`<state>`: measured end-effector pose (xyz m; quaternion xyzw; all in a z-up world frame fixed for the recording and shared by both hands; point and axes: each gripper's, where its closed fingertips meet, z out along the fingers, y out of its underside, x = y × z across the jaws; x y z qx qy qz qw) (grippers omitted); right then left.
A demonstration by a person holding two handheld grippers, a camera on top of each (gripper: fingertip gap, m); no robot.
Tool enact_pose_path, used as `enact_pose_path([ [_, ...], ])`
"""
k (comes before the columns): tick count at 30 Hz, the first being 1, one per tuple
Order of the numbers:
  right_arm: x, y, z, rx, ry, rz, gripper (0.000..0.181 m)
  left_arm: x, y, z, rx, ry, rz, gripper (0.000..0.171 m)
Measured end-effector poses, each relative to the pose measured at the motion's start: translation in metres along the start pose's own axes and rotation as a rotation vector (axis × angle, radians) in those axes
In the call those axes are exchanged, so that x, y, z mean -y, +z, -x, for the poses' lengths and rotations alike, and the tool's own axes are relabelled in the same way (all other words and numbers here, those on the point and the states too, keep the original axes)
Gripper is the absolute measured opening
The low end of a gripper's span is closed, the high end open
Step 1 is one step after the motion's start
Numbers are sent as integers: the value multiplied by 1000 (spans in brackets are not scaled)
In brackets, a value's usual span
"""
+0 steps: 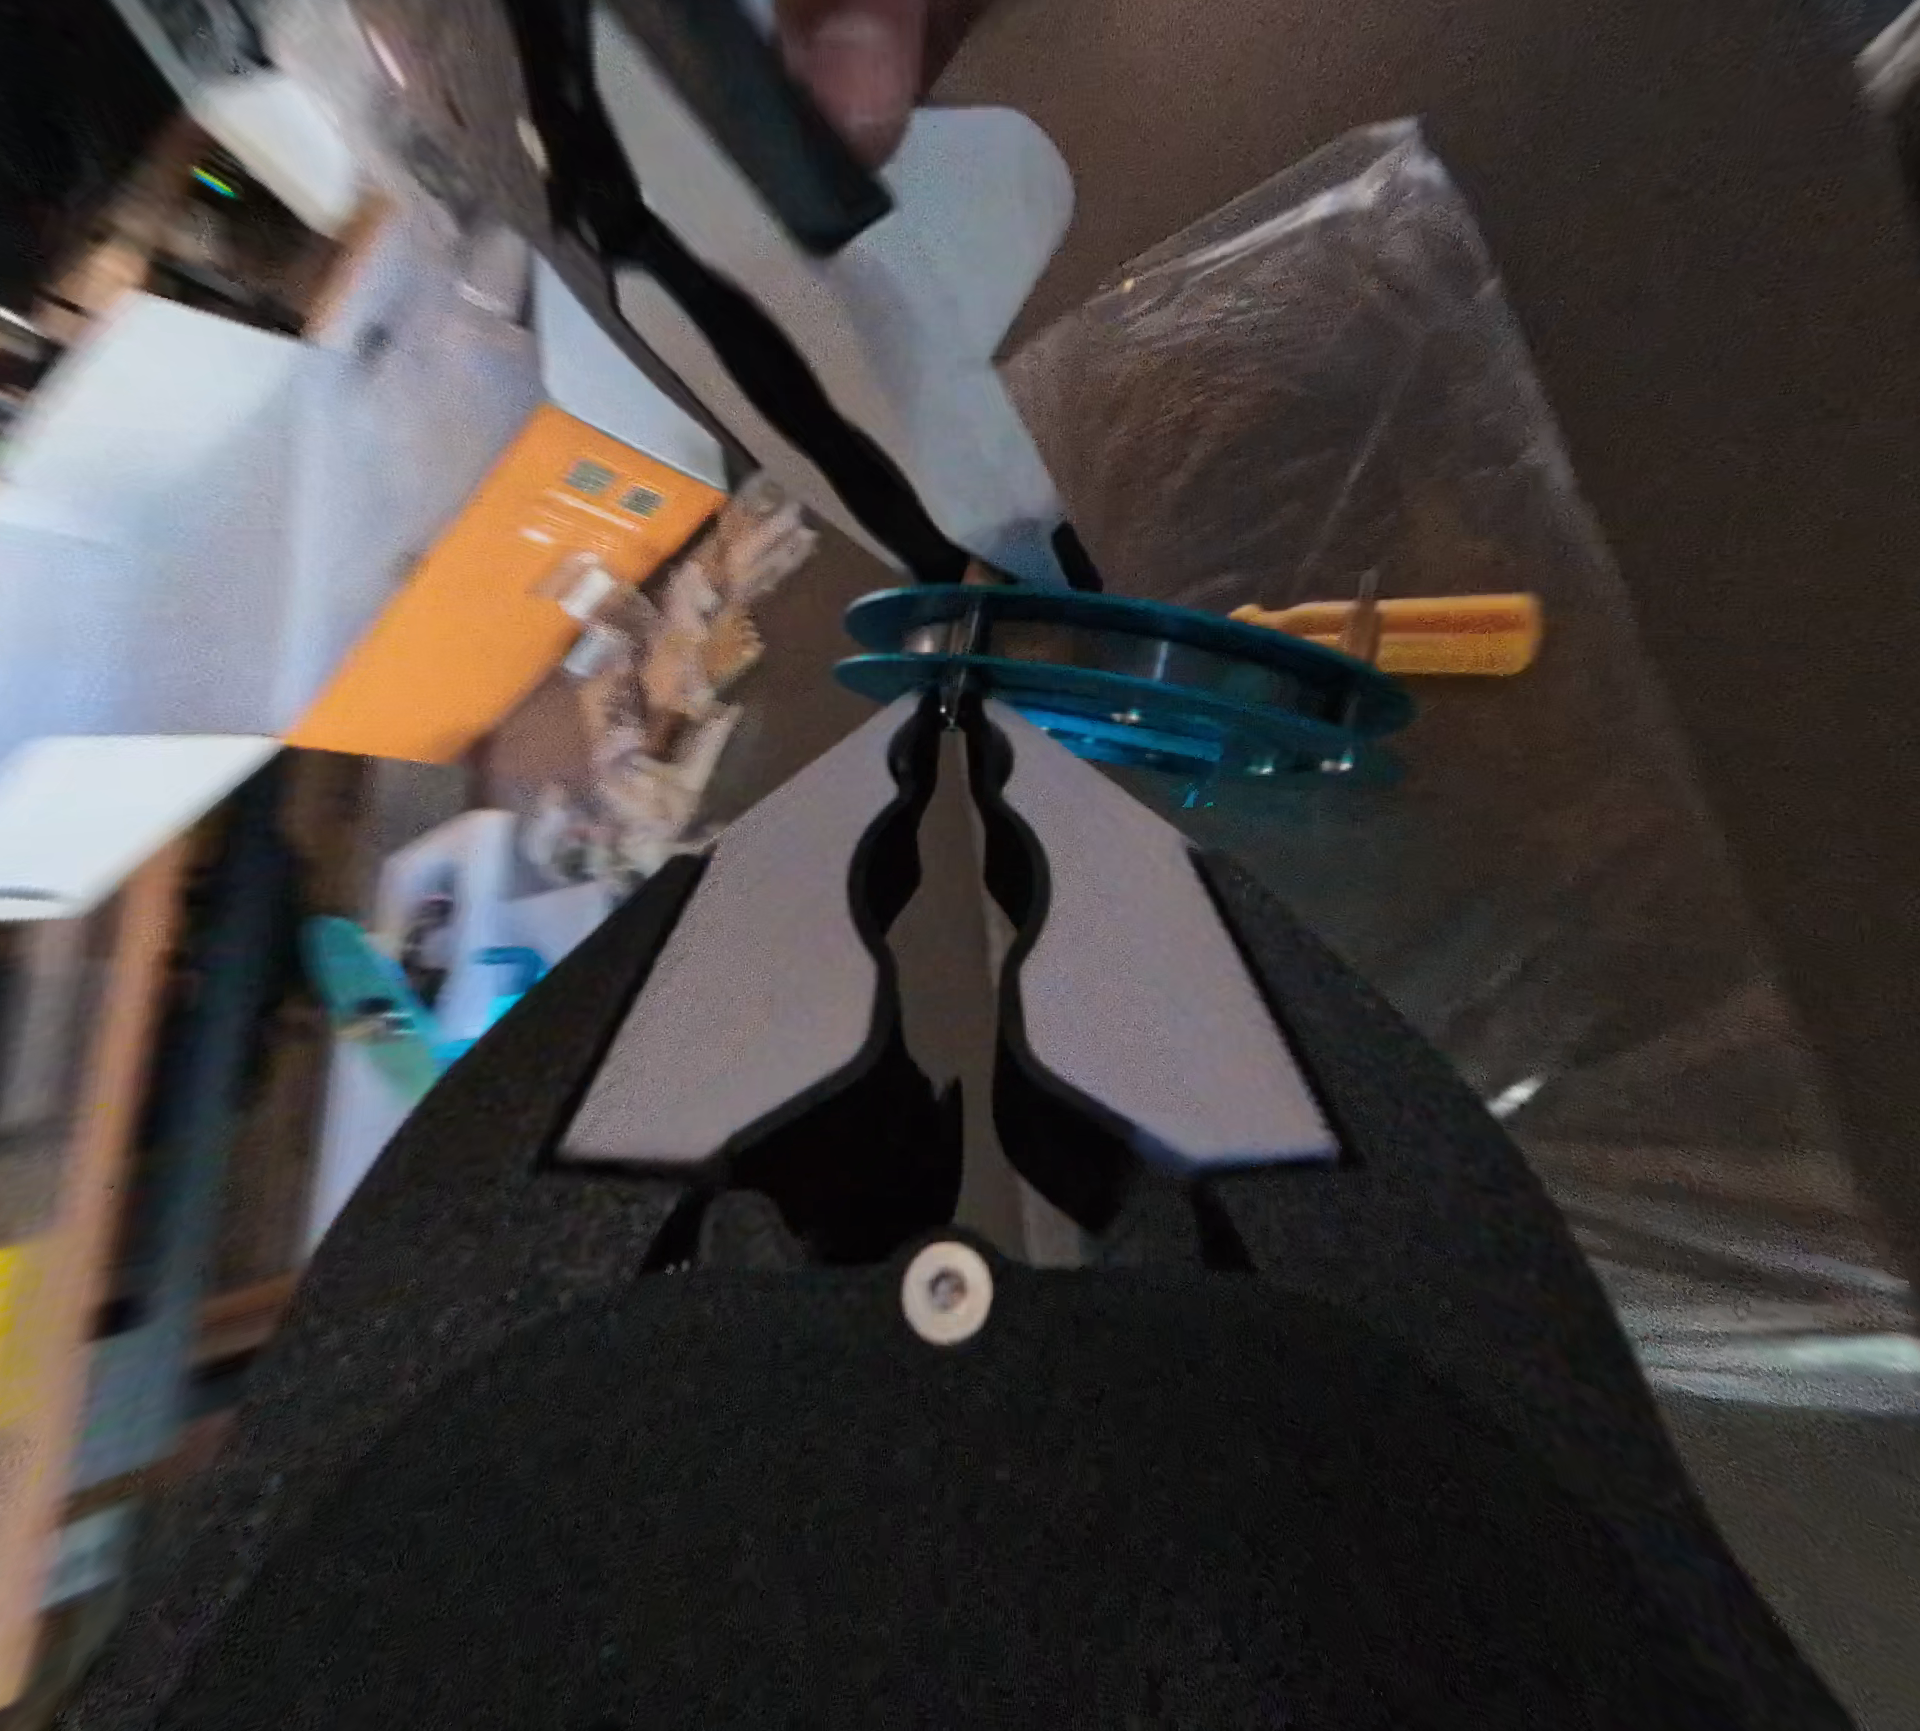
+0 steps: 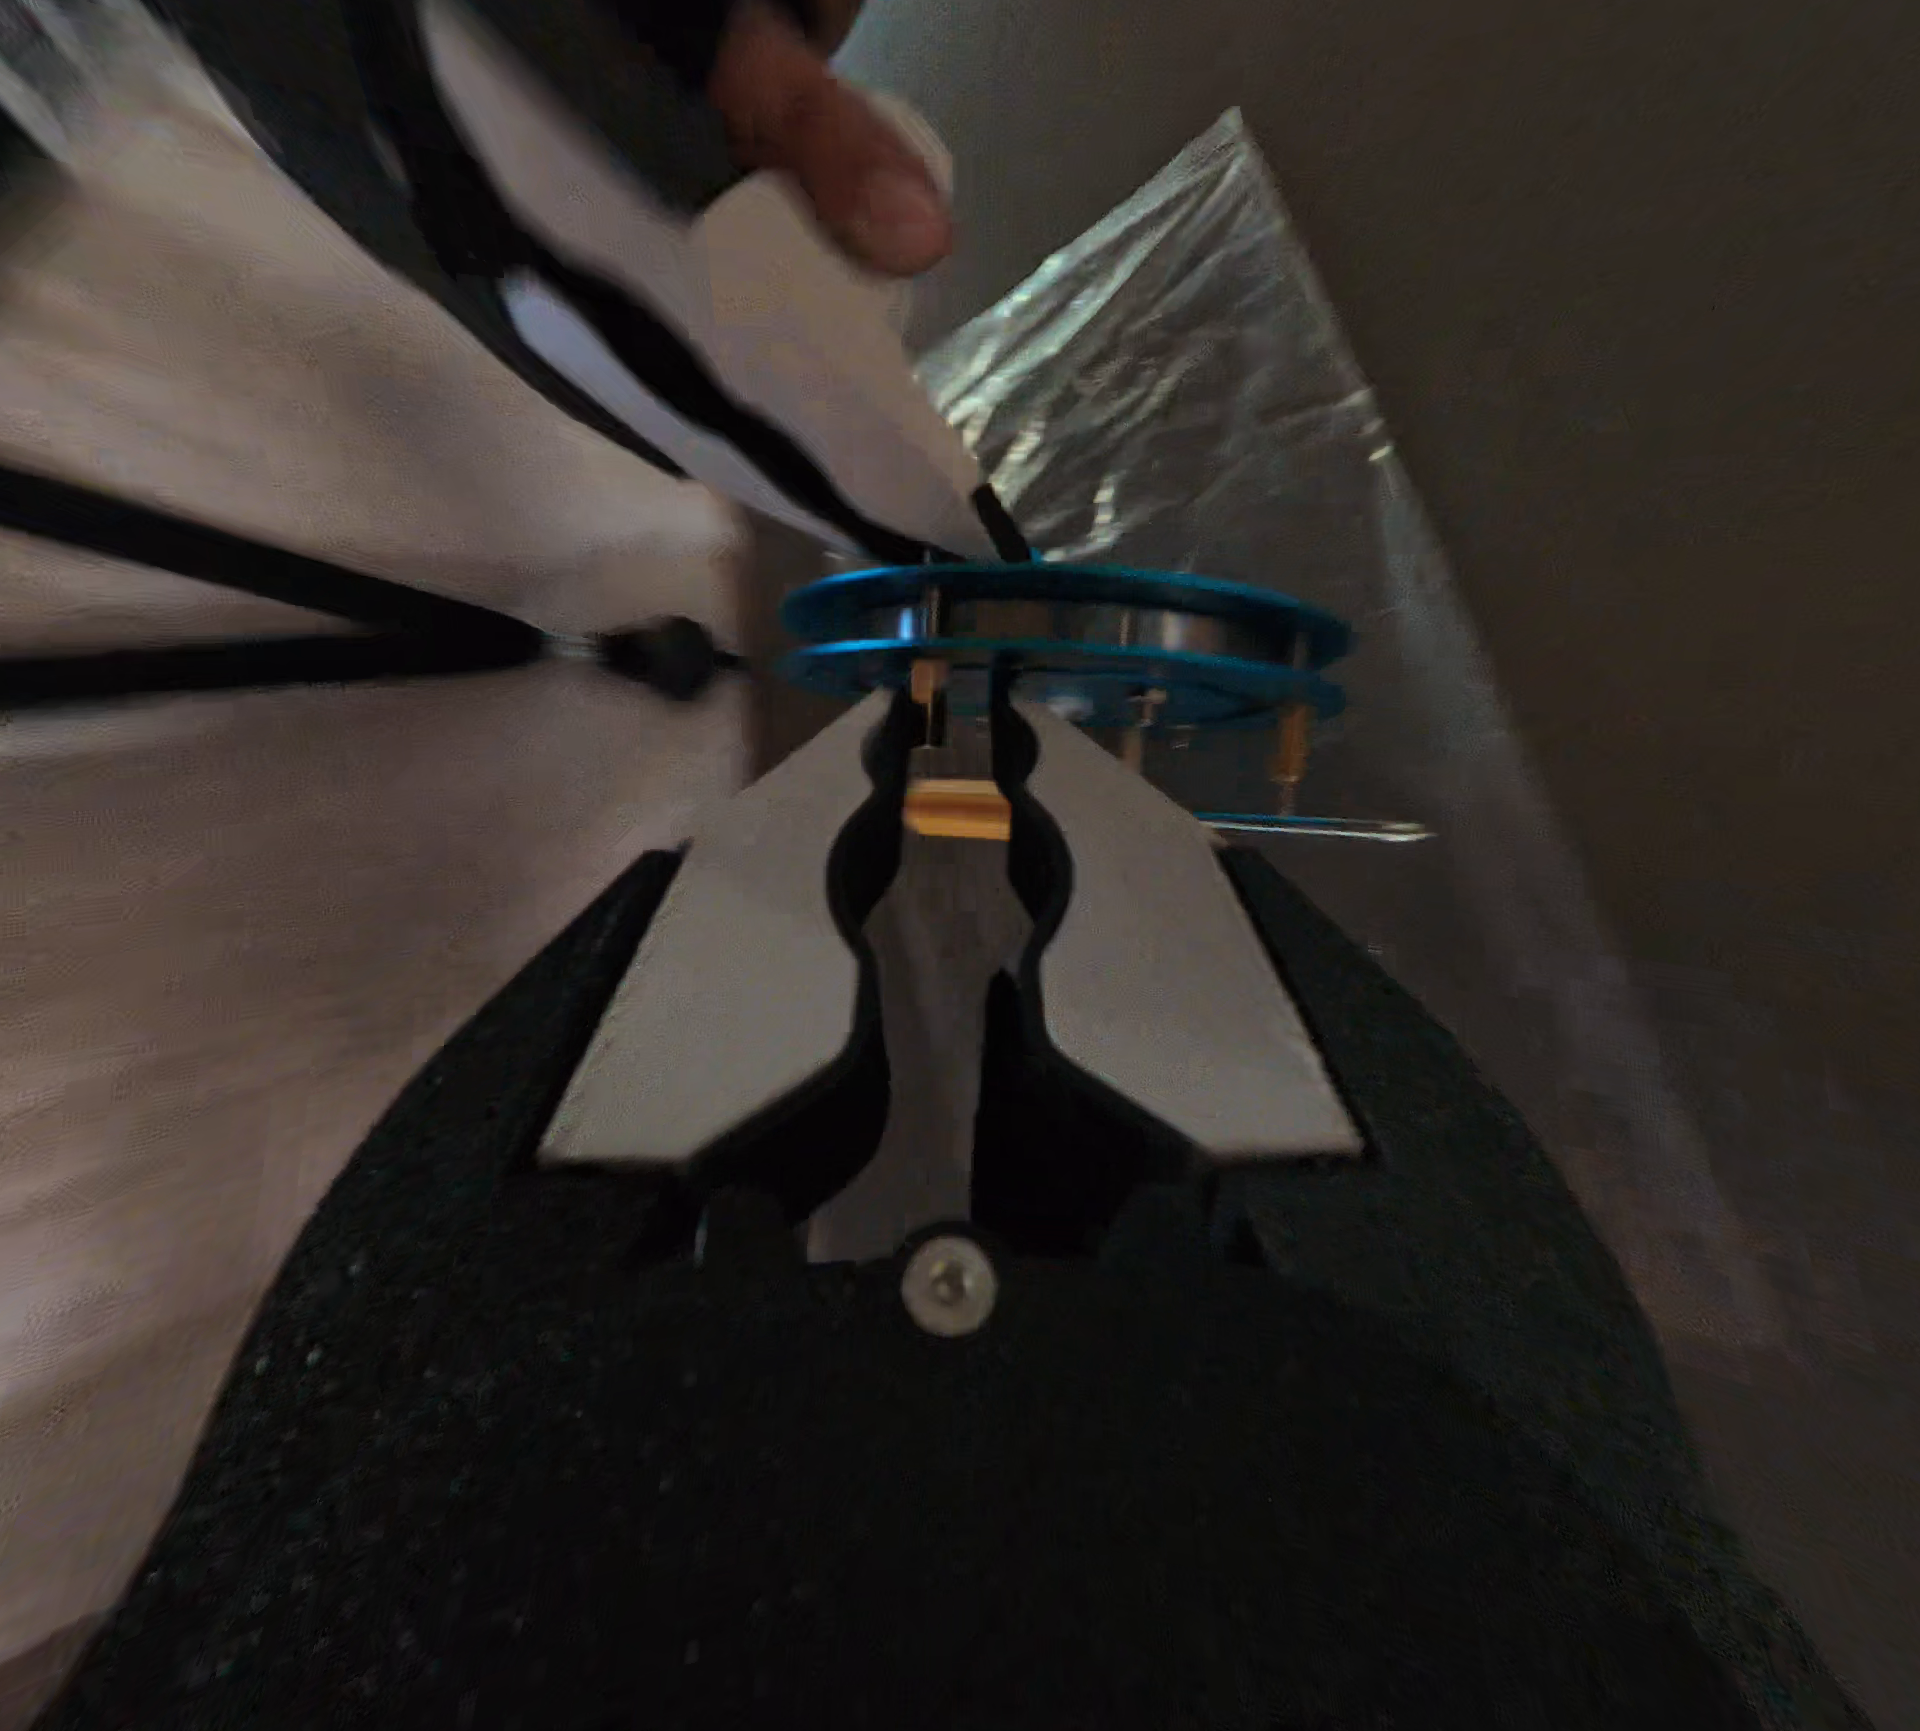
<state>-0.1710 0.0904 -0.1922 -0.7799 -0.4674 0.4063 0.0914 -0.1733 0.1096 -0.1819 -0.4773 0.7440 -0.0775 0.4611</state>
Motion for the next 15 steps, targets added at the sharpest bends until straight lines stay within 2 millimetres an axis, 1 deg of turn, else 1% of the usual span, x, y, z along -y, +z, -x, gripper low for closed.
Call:
enact_pose_path([
  [2, 1, -1, -2, -207, -198, 25, 15, 0, -2, -5, -216, -239, 12, 3],
  [4, 4, -1, -5, -371, -349, 45, 13, -3, -3, -6, -377, -423, 41, 4],
  [6, 6, -3, -10, -502, -454, 77, 11, -3, -4, -8, -491, -543, 61, 4],
  [7, 6, -3, -11, -536, -493, 88, 5, -1, -6, -12, -549, -572, 62, 4],
  [8, 7, -2, -10, -545, -510, 97, 4, 0, -6, -14, -570, -583, 65, 4],
  [10, 8, -3, -11, -549, -513, 111, 4, -3, -4, -14, -542, -514, 69, 4],
  [11, 7, -2, -9, -506, -477, 114, 4, -2, -5, -15, -513, -461, 65, 4],
  [12, 5, -1, -7, -427, -387, 119, 4, -1, -5, -15, -455, -369, 49, 4],
  [13, 3, -1, -6, -319, -254, 109, 3, -1, -3, -13, -339, -207, 18, 2],
  [14, 1, -3, -5, -185, -88, 84, 3, -2, 0, -10, -168, 14, -5, 2],
  [15, -1, -3, 1, 3, 107, 58, 3, -2, 1, -8, 5, 258, -12, 1],
])
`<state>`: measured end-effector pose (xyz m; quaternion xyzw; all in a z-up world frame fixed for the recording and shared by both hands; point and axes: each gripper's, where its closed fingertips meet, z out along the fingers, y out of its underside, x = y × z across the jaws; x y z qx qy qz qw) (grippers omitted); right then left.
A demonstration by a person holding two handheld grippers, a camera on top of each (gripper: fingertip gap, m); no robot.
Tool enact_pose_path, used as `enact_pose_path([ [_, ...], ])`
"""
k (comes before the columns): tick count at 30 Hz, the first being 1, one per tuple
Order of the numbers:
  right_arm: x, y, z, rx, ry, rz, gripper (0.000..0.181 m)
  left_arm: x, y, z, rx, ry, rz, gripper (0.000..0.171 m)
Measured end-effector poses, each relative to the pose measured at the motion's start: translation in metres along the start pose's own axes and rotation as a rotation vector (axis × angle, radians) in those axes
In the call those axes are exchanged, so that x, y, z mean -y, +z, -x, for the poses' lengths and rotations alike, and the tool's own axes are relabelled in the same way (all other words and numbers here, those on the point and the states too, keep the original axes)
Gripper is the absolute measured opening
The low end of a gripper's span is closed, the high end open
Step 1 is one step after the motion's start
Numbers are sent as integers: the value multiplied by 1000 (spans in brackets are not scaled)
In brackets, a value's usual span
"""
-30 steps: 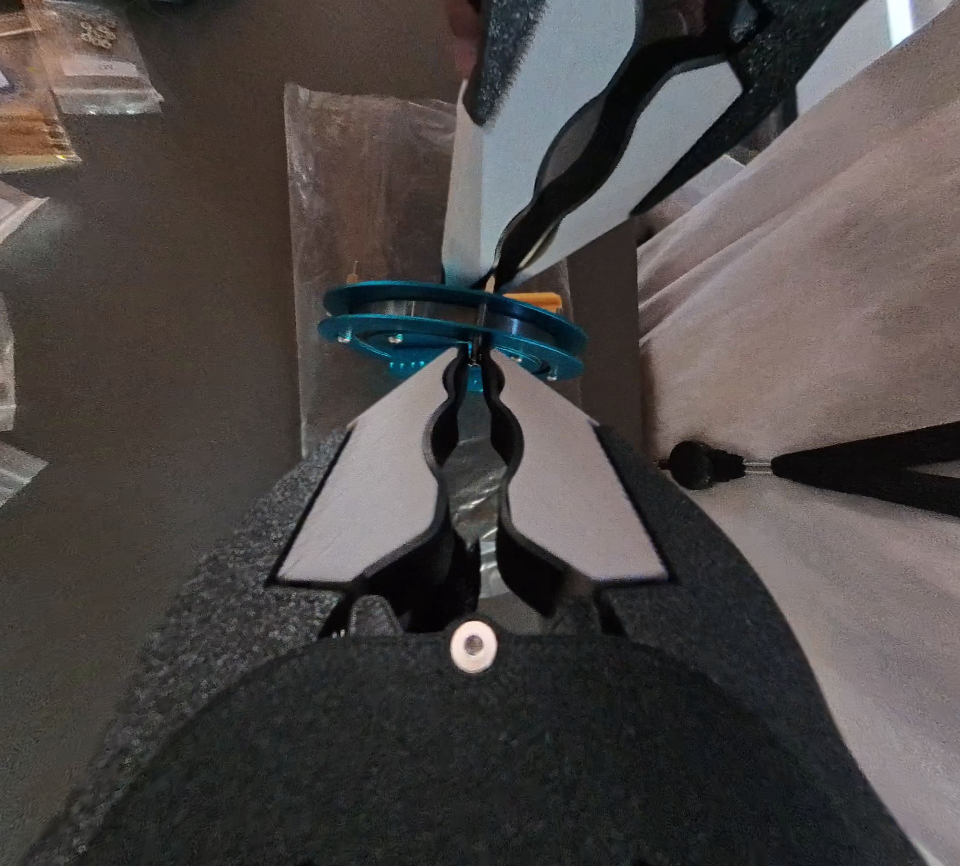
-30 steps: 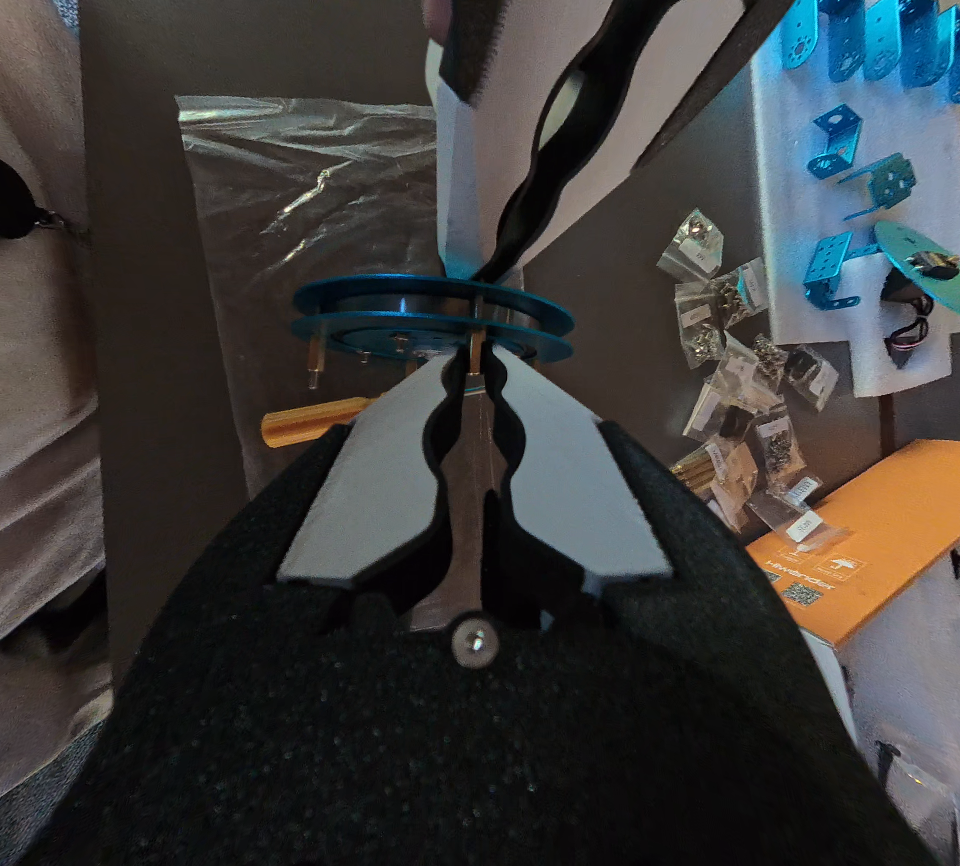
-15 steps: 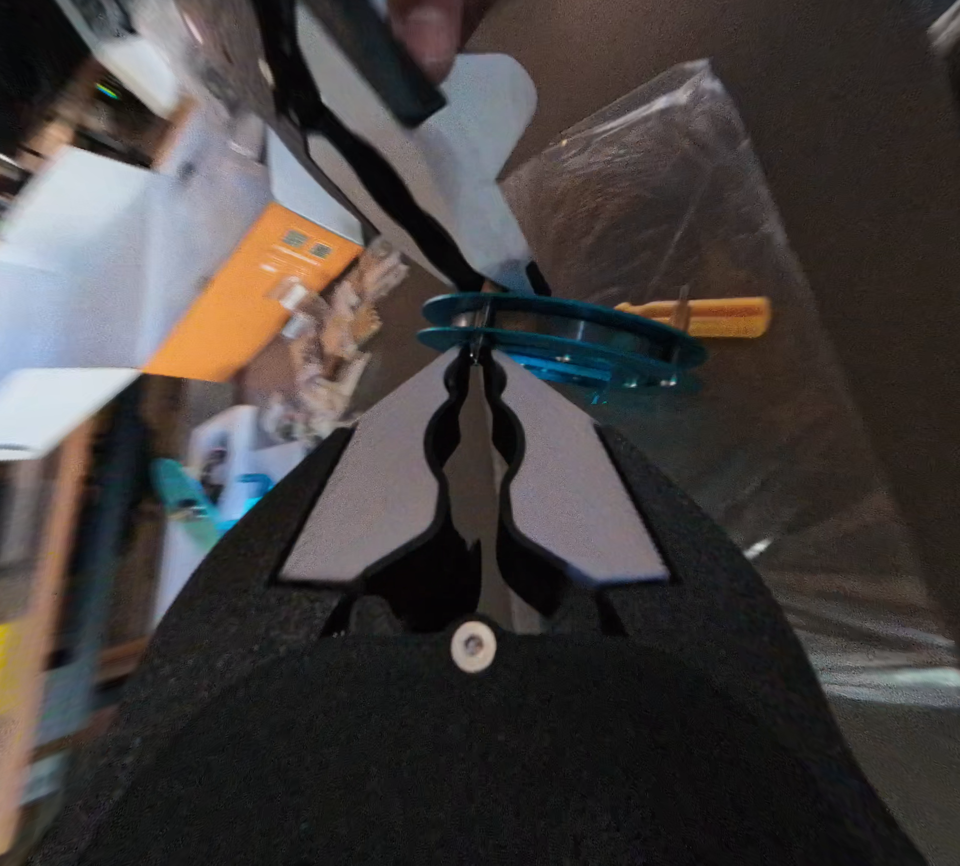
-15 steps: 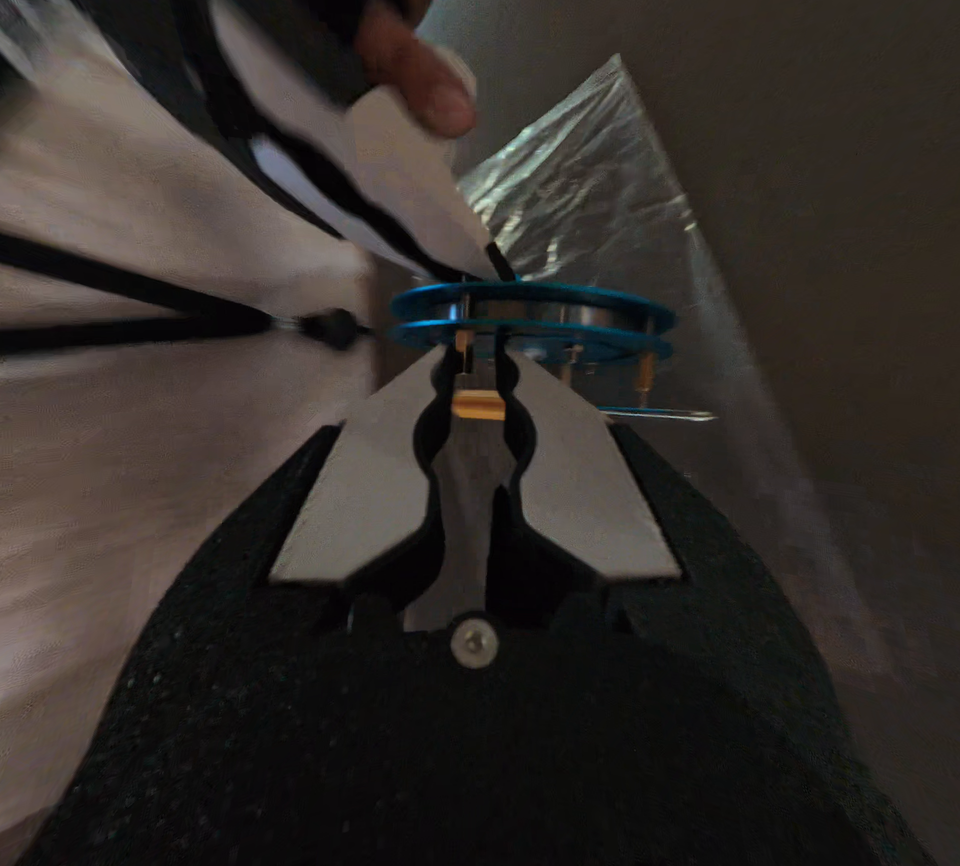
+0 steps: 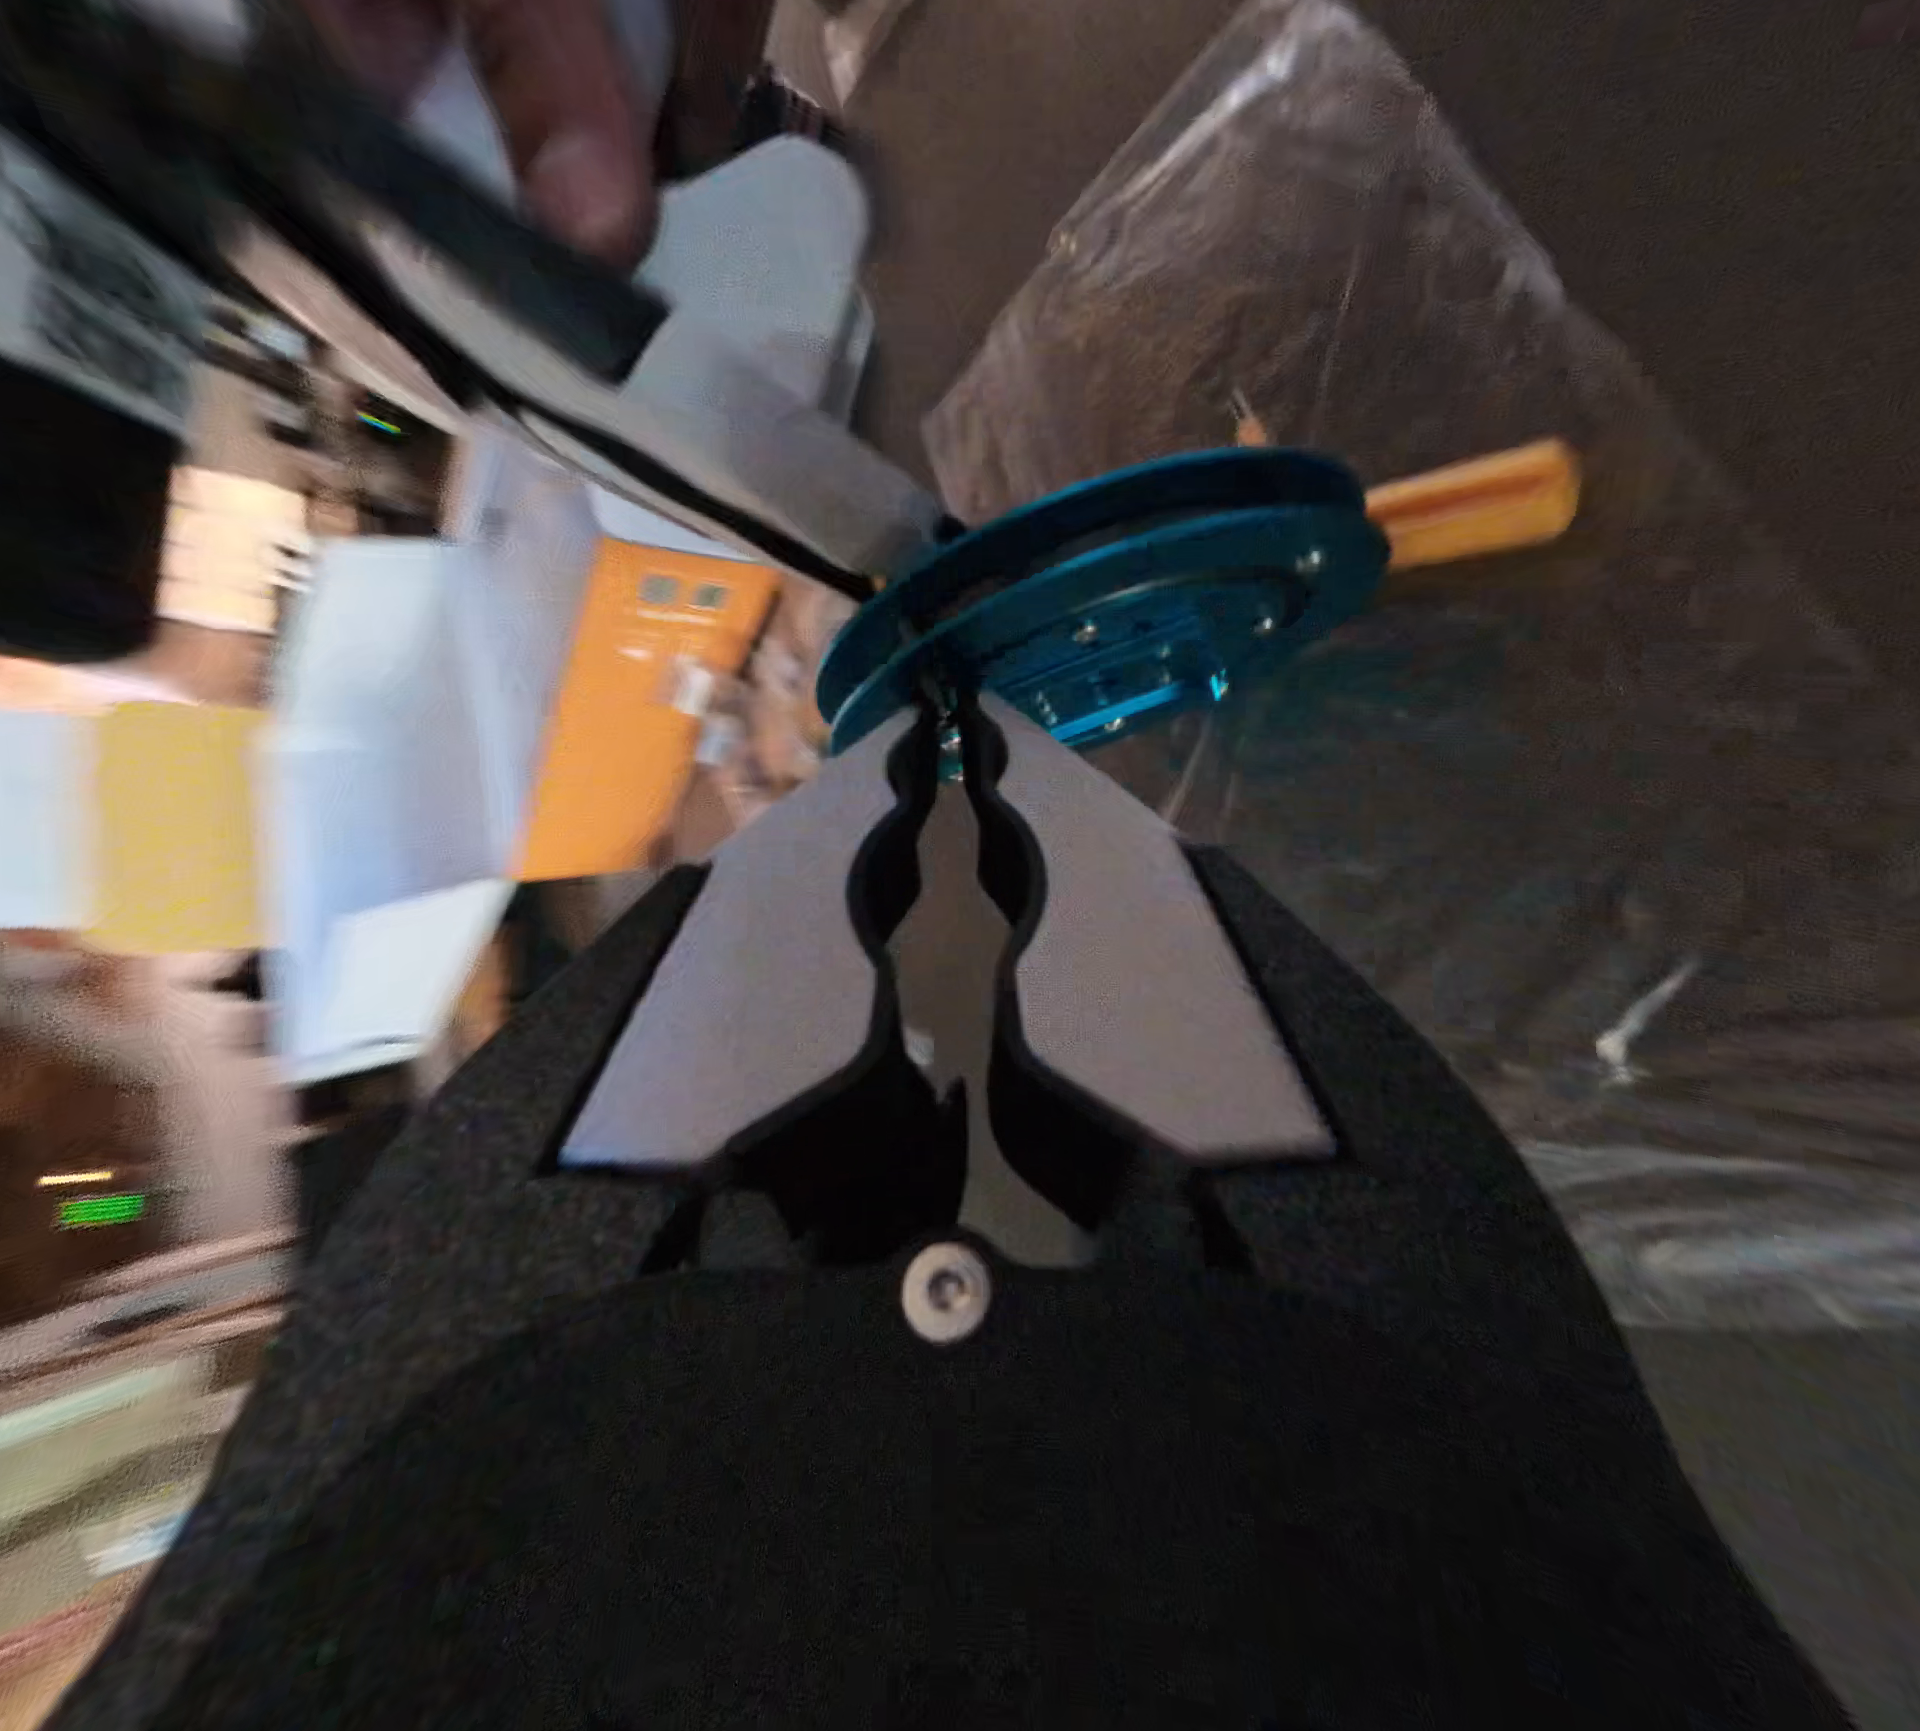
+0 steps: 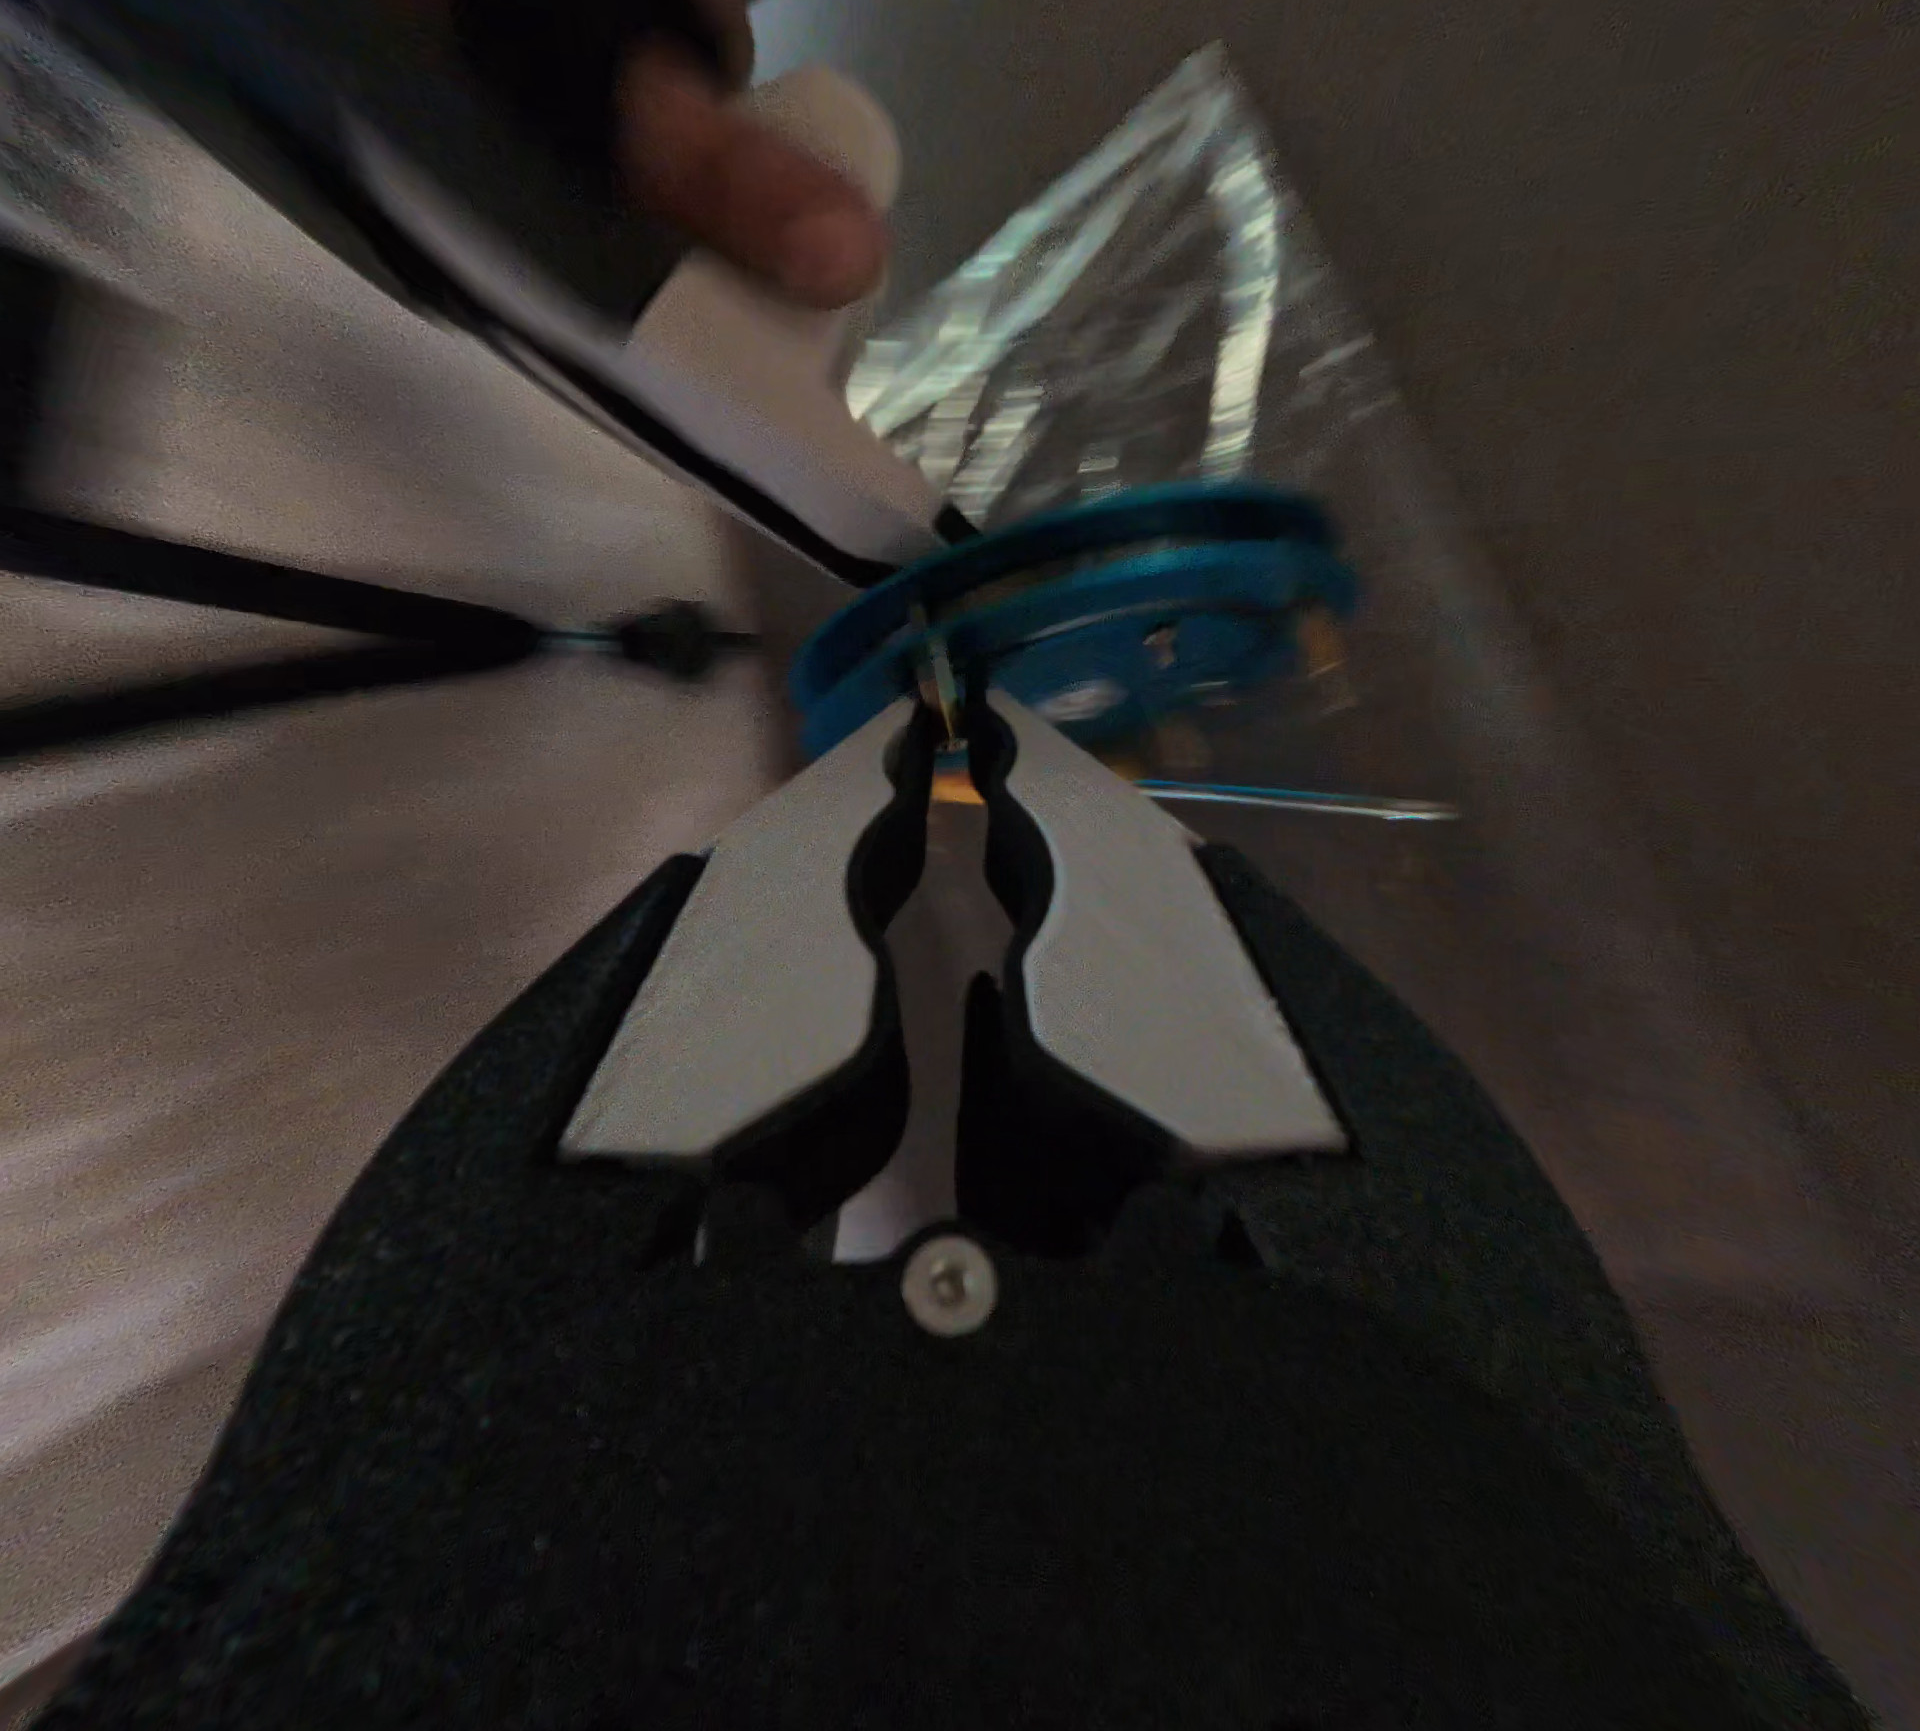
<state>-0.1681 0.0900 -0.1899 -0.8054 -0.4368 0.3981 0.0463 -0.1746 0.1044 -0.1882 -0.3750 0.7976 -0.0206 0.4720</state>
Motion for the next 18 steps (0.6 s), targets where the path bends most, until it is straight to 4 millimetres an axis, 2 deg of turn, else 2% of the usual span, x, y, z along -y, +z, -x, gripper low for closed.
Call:
enact_pose_path([
  [2, -1, -1, 9, 309, 229, -30, 2, -4, 2, 9, 288, 331, 63, 1],
  [3, 1, -2, 11, 417, 330, -44, 2, -8, 3, 14, 370, 408, 87, 2],
  [5, 4, -3, 10, 451, 337, -66, 2, -11, 4, 16, 354, 341, 102, 2],
  [7, 3, -1, 8, 339, 244, -56, 3, -11, 3, 15, 289, 231, 87, 3],
  [9, 2, 1, 3, 140, 71, -45, 4, -11, 2, 13, 216, 150, 85, 3],
  [12, 11, -4, -4, -157, -221, -60, 21, -9, -4, 10, 9, -142, 33, 3],
  [15, 19, -3, -5, -379, -513, -74, 16, -16, -11, 8, -194, -423, 24, 3],
  [18, 28, 3, -3, -544, -695, -59, 12, -24, -16, 5, -361, -699, 17, 3],
])
